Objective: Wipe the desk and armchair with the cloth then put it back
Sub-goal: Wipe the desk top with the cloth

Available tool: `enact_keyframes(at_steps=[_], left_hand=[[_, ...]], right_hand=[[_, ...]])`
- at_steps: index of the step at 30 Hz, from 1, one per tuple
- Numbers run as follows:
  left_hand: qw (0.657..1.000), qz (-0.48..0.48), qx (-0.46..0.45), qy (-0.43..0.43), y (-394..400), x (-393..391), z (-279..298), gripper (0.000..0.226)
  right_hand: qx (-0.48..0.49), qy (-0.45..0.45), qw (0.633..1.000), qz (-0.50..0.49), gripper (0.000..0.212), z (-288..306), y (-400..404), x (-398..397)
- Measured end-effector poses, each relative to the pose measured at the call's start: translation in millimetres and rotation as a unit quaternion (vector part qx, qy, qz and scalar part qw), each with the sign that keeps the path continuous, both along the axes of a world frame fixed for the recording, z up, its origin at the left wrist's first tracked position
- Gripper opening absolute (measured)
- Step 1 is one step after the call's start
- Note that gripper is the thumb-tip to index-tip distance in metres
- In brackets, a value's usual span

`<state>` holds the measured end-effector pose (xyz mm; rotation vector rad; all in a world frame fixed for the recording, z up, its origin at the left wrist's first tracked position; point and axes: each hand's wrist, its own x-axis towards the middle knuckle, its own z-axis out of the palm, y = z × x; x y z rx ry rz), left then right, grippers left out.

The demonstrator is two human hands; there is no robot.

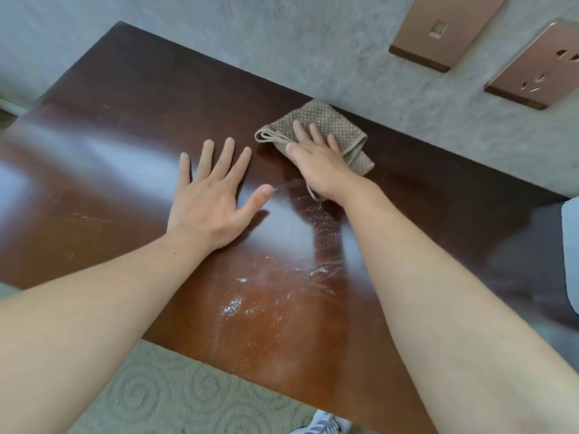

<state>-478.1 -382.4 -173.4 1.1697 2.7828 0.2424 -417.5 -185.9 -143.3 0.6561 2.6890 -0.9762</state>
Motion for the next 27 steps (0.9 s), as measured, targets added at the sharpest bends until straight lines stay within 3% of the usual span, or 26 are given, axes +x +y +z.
enact_keyframes(at_steps=[5,11,17,20,27], left_hand=[[1.0,0.005,0.002,-0.006,-1,-1,-2,0.091],[1.0,0.007,0.001,-0.011,0,0,-1,0.092],[1.0,0.01,0.008,-0.009,0,0,-3,0.093],[1.0,0.01,0.01,-0.008,0,0,-2,0.093],[1.0,0.005,0.021,-0.013,-1,1,0,0.091]], right_hand=[[-0.031,-0.007,0.999,-0.014,0.056,7,16,-19],[0.027,0.003,1.0,0.01,0.057,3,16,-22],[0.037,0.044,0.996,0.063,0.06,-7,4,2],[0.089,0.033,0.988,0.123,0.059,-14,-4,15],[0.102,0.041,0.986,0.122,0.058,-14,-35,67]])
